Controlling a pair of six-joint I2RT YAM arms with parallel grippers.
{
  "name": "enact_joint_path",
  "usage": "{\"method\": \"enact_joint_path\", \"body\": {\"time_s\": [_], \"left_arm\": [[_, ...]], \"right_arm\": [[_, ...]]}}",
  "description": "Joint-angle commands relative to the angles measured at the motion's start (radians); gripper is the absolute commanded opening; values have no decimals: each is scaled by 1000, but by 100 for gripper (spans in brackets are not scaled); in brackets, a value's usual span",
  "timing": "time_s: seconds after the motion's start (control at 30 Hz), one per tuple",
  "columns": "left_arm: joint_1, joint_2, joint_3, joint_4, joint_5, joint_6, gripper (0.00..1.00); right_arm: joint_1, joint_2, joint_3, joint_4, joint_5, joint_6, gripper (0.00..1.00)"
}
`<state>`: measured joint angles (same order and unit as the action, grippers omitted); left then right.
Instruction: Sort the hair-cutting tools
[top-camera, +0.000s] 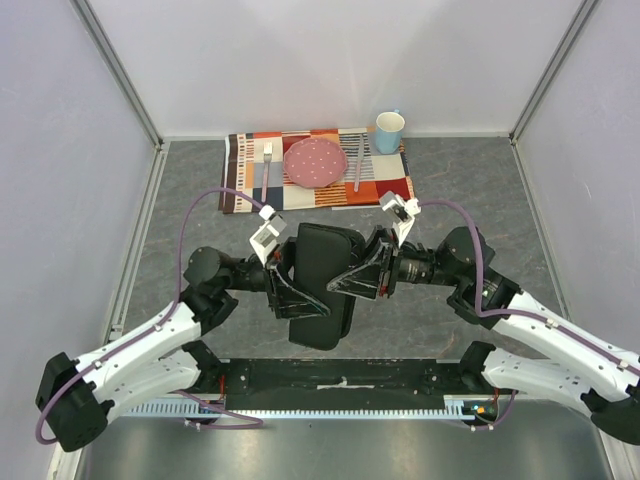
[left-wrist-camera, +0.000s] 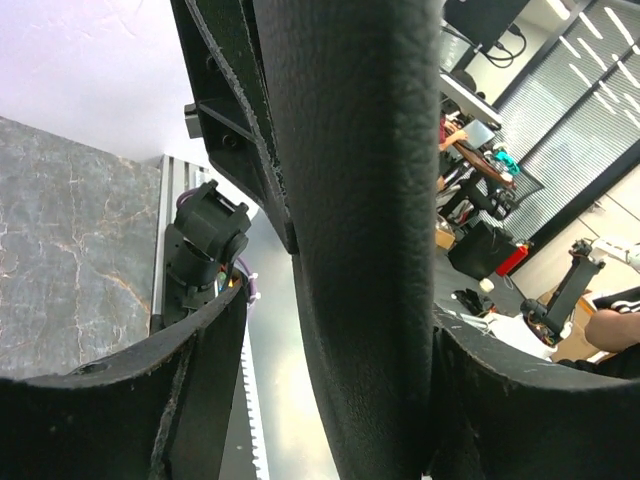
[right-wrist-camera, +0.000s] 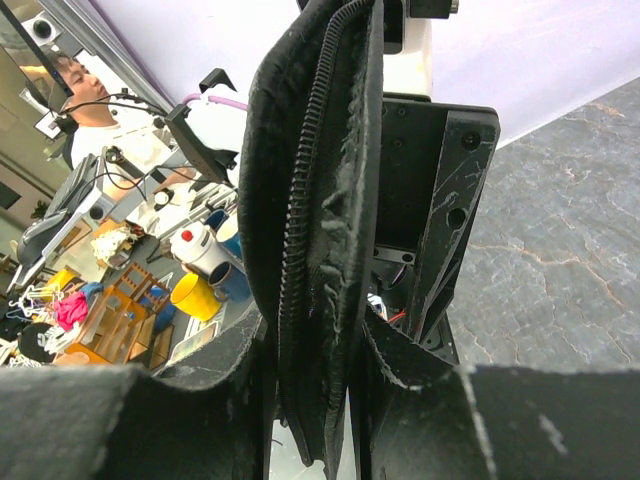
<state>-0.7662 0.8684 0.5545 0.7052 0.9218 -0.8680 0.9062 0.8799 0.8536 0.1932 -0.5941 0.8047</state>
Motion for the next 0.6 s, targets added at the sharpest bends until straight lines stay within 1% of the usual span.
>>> {"method": "enact_joint_path", "body": {"time_s": [0.0,0.13,0.23,0.27,0.37,0.57], "left_arm": [[-2,14,-10,85,43,-32,68],[-2,29,-40,169,22,-78,67],[-2,40,-57,206,-21,-101,66],[-2,52,-62,212,-53,-106,66],[-1,79,-61,198,-92,-108,64],[-2,182,-47,273,-80,-132,60]], "right_arm": [[3,8,70,143,-10,21,0],[5,31,82,144,-7,11,0],[7,47,72,149,2,-2,0],[5,54,67,144,8,-9,0],[5,79,55,141,25,-27,0],[10,126,53,147,27,-56,0]]}}
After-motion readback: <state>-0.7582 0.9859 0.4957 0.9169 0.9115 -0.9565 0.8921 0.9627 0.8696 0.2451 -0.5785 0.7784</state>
